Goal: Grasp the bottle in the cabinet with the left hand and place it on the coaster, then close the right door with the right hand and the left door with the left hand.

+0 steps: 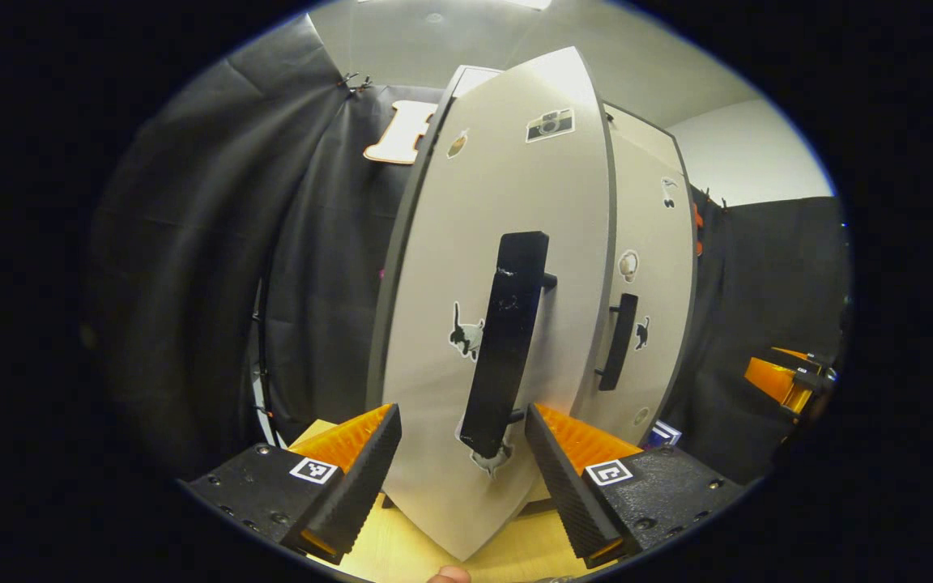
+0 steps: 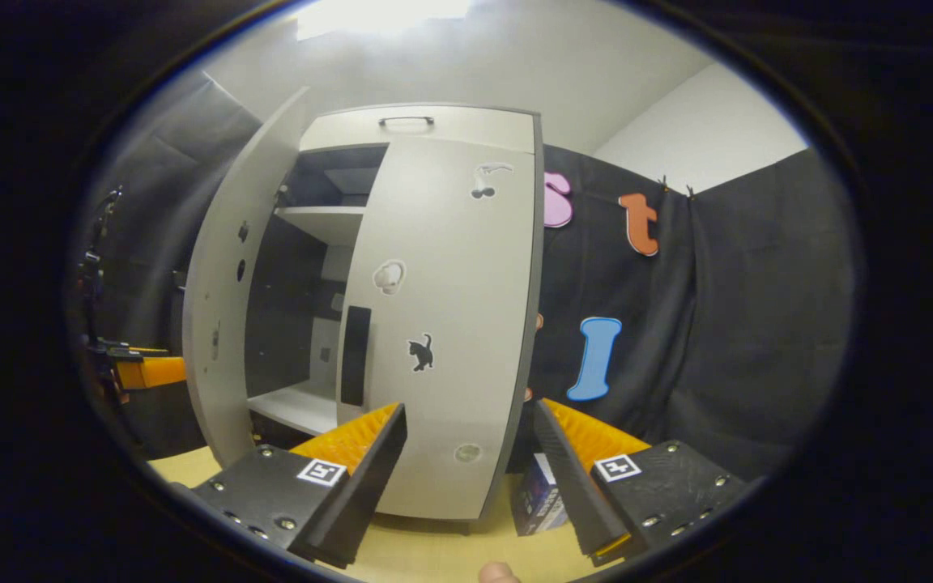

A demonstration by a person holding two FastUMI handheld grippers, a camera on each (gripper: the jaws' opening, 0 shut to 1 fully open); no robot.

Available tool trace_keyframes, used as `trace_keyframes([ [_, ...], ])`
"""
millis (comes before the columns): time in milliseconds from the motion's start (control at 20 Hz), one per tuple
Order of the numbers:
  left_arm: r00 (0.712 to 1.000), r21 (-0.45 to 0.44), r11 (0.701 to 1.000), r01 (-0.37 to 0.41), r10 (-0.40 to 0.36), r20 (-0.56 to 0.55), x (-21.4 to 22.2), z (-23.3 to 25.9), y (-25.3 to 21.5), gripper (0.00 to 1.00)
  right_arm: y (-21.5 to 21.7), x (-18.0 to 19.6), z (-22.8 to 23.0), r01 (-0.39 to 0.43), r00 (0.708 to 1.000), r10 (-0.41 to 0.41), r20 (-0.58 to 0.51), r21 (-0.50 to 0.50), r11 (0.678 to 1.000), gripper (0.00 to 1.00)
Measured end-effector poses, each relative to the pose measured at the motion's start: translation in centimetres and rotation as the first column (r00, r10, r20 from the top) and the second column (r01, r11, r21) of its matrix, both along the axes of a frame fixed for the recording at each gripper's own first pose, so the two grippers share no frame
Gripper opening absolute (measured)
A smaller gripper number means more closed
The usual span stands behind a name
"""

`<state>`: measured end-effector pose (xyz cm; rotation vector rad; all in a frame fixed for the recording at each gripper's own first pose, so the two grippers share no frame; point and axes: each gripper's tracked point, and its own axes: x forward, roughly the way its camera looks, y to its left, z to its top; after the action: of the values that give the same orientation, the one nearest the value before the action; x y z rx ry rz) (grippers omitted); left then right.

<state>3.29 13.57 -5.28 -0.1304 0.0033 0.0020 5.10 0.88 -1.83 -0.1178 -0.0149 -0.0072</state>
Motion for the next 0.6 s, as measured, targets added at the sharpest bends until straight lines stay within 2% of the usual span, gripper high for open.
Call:
trace_keyframes([
  [50,1.0,0.004,1.0,0.014,-0.014,-0.003,0.4,0.0,-0.6,0.96,-0.2,-0.1,0.0,0.006,1.0,-0.006,0.001,0.001,1.0,0.94],
  [250,0.999,0.018,0.999,0.036,-0.036,-0.008,2.4,-0.2,-2.0,0.95,-1.5,-0.6,0.1,0.038,0.999,-0.038,0.008,-0.004,0.999,0.96],
  [350,0.997,0.006,0.997,0.072,-0.072,-0.011,3.8,-0.4,-3.3,0.93,-2.3,-0.8,0.2,0.057,0.998,-0.057,0.009,-0.003,0.998,0.96],
  [400,0.997,0.004,0.997,0.081,-0.081,-0.01,4.3,-0.3,-3.7,1.0,-2.8,-0.9,0.2,0.068,0.998,-0.068,0.007,-0.002,0.998,0.96],
  [600,0.995,0.013,0.995,0.103,-0.102,-0.015,6.5,-0.8,-4.6,1.0,-4.7,-1.5,0.2,0.109,0.994,-0.109,0.007,0.002,0.994,0.96],
])
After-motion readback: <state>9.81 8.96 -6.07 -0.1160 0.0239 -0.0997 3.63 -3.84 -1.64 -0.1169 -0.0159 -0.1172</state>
